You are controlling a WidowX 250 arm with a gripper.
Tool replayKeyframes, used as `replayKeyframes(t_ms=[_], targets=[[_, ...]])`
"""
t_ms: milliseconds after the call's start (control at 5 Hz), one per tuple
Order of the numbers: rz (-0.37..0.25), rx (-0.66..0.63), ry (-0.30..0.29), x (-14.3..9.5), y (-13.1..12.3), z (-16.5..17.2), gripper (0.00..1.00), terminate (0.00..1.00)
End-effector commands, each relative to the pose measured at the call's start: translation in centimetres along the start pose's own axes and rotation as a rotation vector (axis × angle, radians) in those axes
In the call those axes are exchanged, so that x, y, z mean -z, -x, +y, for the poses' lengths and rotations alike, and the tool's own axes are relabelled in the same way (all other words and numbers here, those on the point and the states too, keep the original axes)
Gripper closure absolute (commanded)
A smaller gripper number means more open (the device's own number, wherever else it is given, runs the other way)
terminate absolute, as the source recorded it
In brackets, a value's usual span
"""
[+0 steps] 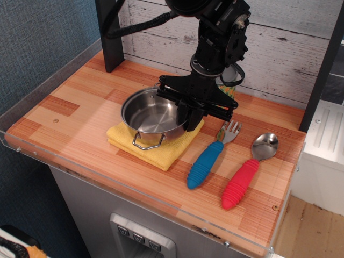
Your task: Place the silver pot on top of the yellow rag.
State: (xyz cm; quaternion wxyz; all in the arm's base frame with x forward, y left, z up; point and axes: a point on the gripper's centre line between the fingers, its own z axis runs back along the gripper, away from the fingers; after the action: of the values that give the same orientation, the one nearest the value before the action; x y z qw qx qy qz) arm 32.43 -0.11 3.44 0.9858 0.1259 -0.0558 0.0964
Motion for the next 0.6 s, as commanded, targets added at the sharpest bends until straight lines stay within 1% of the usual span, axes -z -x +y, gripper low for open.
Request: replayKeyframes(t_ms=[0,200,400], targets=[[-0.007,-0.008,0.037,-0.6,-0.4,0.1,0.0,0.0],[-0.005,-0.031,0.089,-0.7,-0.5,0.7,0.0,0.0],[-0.017,-0.047,0.108,-1.4,-0.6,1.3,0.0,0.0]])
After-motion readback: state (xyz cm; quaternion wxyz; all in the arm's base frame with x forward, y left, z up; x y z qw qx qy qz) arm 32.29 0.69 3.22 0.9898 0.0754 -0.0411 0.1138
